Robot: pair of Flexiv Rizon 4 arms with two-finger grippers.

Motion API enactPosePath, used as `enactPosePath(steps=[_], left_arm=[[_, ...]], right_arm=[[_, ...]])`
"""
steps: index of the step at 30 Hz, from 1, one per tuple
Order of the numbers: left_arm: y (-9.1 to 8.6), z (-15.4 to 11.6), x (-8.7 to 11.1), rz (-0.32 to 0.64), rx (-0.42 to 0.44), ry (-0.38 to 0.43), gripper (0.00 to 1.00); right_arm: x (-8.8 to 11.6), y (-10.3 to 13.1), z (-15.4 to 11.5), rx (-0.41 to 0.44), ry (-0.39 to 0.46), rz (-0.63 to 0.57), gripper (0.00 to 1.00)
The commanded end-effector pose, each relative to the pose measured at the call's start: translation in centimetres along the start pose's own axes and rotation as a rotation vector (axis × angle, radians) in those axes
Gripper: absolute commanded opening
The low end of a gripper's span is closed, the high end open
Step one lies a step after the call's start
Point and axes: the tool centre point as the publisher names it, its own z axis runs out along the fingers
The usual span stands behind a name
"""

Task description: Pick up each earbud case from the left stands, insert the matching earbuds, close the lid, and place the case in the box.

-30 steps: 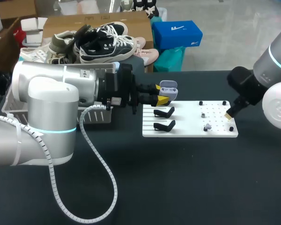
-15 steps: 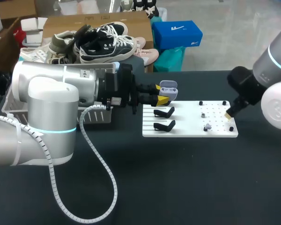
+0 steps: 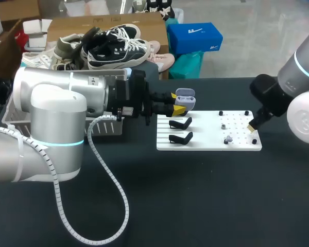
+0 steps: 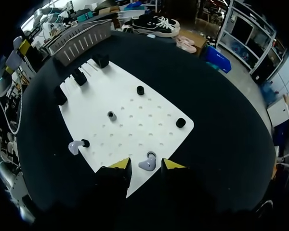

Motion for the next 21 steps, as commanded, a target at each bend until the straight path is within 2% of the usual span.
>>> enactPosePath(steps=[1, 11, 16, 19, 21], left_arm=[[-0.05, -0.03, 0.08, 0.001, -0.001, -0.003, 0.00], [-0.05, -0.03, 0.08, 0.001, -0.001, -0.003, 0.00], [-0.05, -0.03, 0.08, 0.001, -0.001, -0.003, 0.00], [-0.05, -0.03, 0.08, 0.001, -0.001, -0.003, 0.00], [-0.05, -0.03, 0.08, 0.001, -0.001, -0.003, 0.00]], right_arm=[[0.00, 0.12, 0.09, 0.011, 0.000, 0.006, 0.35], [-0.17, 0.06, 0.43, 0.008, 0.005, 0.014, 0.34], [-0.30, -0.14, 0.49, 0.009, 0.006, 0.015, 0.22], [-0.33, -0.19, 0.58, 0.009, 0.007, 0.017, 0.20], [-0.34, -0.22, 0.63, 0.011, 0.008, 0.019, 0.13]])
